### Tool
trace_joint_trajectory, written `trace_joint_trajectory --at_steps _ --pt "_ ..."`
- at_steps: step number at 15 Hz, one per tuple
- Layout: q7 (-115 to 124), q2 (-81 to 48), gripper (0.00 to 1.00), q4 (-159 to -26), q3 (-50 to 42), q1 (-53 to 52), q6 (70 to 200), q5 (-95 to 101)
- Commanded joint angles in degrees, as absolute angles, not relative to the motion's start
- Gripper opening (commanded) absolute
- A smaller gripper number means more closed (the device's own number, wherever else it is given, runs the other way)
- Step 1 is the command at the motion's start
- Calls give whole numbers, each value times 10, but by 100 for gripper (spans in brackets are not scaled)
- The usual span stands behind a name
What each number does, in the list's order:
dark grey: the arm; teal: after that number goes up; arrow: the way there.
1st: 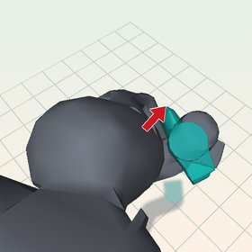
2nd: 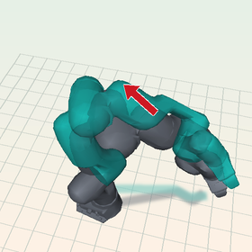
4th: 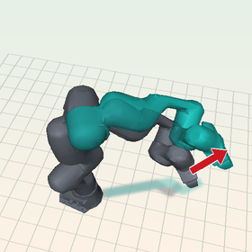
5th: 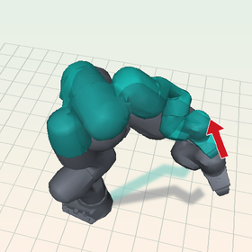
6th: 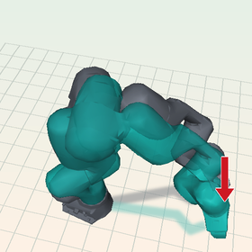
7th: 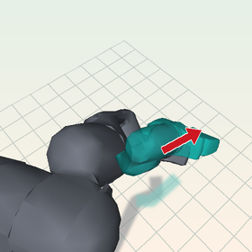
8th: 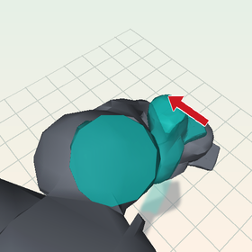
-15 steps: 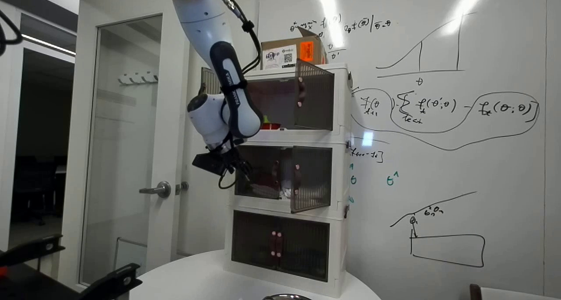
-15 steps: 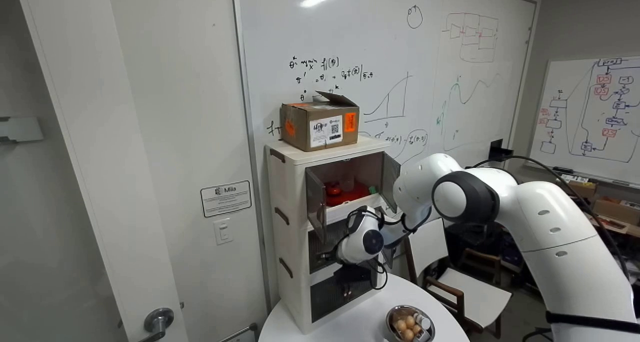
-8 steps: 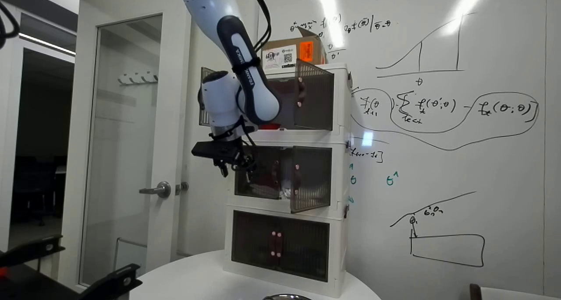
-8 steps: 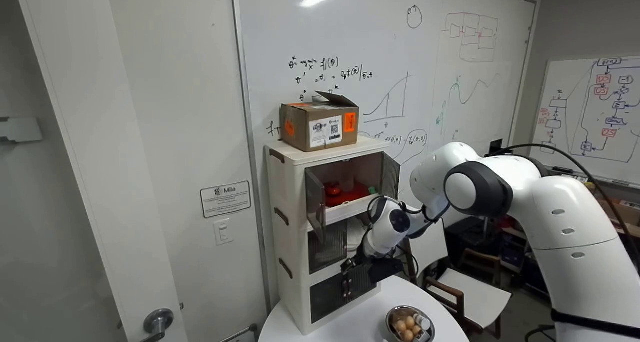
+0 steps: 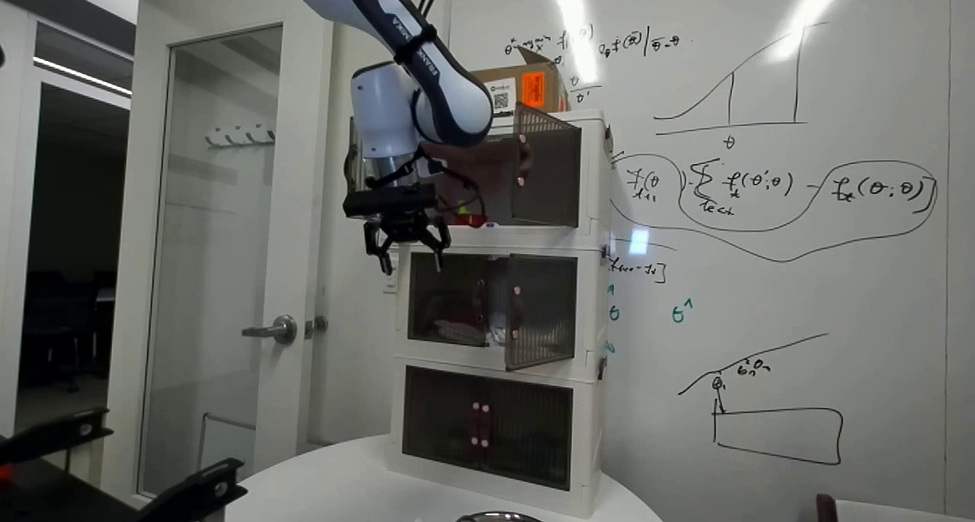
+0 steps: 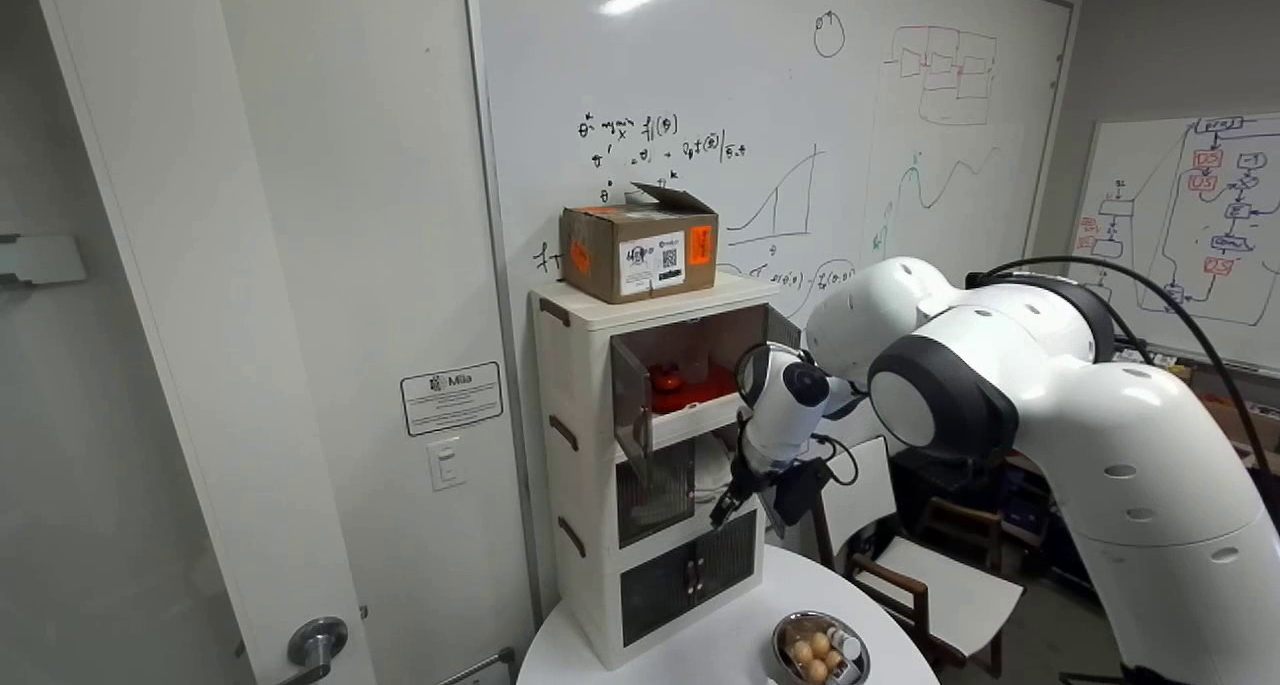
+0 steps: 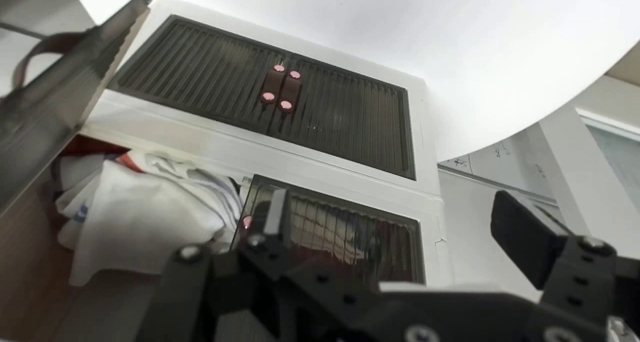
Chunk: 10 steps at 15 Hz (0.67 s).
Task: Close the door to the middle compartment
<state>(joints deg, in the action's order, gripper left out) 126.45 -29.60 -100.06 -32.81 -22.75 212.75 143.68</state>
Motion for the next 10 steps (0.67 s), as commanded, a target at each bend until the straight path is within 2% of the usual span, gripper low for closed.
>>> trace_joint_trajectory --at_steps 1,5,10 --pt "1210 -308 100 -971 -484 -360 2174 1437" --pt "1218 -265 100 -976 -572 -433 2166 1436" --pt "1318 -235 100 -986 -647 -473 2148 1438"
